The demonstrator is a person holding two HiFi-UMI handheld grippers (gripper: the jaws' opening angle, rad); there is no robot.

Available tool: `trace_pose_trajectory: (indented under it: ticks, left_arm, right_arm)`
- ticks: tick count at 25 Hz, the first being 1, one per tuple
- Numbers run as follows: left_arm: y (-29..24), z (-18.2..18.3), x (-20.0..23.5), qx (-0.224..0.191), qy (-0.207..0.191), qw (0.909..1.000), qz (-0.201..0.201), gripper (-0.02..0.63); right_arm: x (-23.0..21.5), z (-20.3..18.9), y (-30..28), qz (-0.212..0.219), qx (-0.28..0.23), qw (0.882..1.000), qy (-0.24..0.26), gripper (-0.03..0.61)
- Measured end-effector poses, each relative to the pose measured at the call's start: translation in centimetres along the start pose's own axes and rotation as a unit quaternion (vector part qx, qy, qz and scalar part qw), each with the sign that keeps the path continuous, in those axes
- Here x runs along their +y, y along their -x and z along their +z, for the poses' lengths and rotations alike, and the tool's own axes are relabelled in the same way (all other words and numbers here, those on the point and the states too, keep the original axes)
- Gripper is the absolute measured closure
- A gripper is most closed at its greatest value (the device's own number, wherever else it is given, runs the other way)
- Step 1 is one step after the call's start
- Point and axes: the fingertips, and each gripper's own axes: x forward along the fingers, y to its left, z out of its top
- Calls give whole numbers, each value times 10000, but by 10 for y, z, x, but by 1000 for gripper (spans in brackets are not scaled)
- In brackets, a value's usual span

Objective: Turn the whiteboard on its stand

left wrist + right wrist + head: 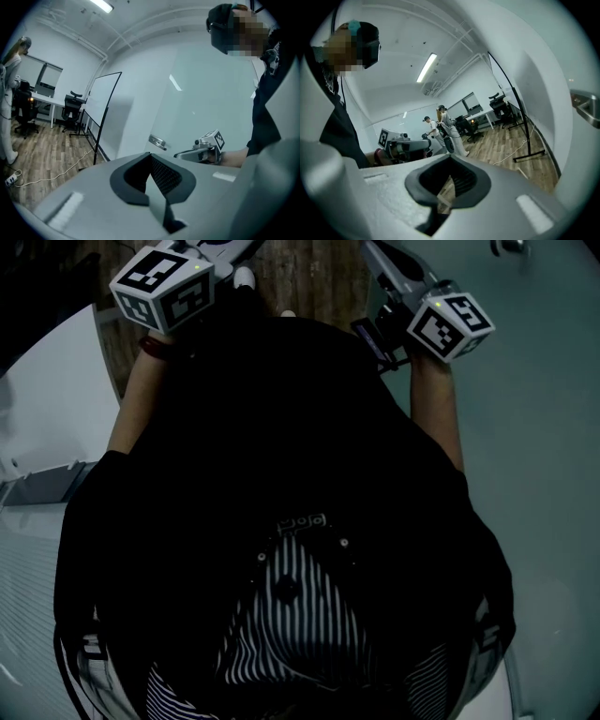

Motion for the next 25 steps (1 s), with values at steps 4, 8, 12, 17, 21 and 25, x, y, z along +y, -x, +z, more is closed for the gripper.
trace_pose_trajectory:
  ticks: [4,8,12,17,21,25]
  left_arm:
    - [-16,15,2,-141,-98,9997,-159,614]
    - [-32,15,-2,-145,-265,9984,-485,614]
    - [-40,16,-6,-71,-460,9966,-677,614]
    - [-46,20,-13,-57,-589,9941,-911,614]
    - [-53,20,-21,24,-780,9919,-1004,614]
    - [-54,13,-26,183,-1020,9889,-1063,614]
  right_arm:
    - [-4,7,7,-46,-163,9998,96,577]
    - [-16,-1,14,-214,-393,9989,-137,577]
    - [-15,6,18,-374,-616,9972,-180,577]
    - [-19,5,19,-572,-692,9959,-144,577]
    - [-24,4,24,-651,-903,9935,-235,577]
    - [-25,2,24,-729,-781,9941,-188,577]
